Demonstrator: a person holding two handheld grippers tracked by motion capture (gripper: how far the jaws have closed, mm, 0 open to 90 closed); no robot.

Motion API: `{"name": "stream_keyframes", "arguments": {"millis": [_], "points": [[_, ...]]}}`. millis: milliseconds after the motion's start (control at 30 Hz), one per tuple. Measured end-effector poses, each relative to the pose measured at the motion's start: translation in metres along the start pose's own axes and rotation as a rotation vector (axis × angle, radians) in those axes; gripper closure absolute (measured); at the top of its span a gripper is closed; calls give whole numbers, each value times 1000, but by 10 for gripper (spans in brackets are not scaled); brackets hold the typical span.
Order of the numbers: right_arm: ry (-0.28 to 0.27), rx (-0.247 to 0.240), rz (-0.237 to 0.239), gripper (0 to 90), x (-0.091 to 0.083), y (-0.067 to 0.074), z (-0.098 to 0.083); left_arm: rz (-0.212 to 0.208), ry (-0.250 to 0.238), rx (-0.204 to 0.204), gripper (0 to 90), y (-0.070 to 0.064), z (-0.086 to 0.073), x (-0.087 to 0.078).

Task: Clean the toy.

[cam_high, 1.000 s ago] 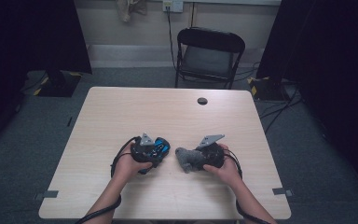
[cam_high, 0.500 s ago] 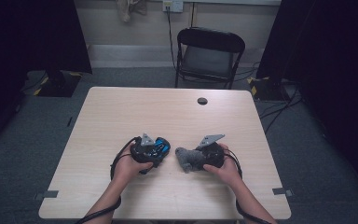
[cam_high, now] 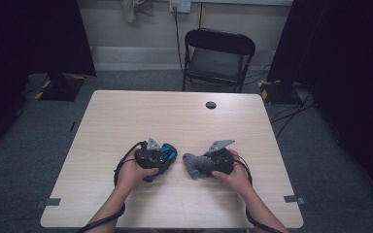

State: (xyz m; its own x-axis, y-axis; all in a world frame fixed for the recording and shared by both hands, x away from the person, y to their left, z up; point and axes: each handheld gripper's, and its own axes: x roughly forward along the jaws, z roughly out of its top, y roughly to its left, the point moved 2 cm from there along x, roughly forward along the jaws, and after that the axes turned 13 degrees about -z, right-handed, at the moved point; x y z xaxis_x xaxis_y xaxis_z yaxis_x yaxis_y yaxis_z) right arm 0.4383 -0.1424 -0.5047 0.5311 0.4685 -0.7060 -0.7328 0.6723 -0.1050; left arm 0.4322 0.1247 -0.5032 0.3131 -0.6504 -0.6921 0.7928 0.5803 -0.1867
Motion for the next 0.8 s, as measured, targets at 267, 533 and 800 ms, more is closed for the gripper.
{"name": "stream_keyframes", "arguments": {"millis": [267, 533, 800], "points": [[-3, 1, -1, 369, 0, 0, 0, 6, 15, 2, 269, 0, 3, 1], [-7, 2, 1, 368, 0, 0, -1, -4, 43, 17, 264, 1, 5, 1], [-5, 2, -2, 368, 0, 0, 0, -19, 98, 11, 223, 2, 3, 2]]}}
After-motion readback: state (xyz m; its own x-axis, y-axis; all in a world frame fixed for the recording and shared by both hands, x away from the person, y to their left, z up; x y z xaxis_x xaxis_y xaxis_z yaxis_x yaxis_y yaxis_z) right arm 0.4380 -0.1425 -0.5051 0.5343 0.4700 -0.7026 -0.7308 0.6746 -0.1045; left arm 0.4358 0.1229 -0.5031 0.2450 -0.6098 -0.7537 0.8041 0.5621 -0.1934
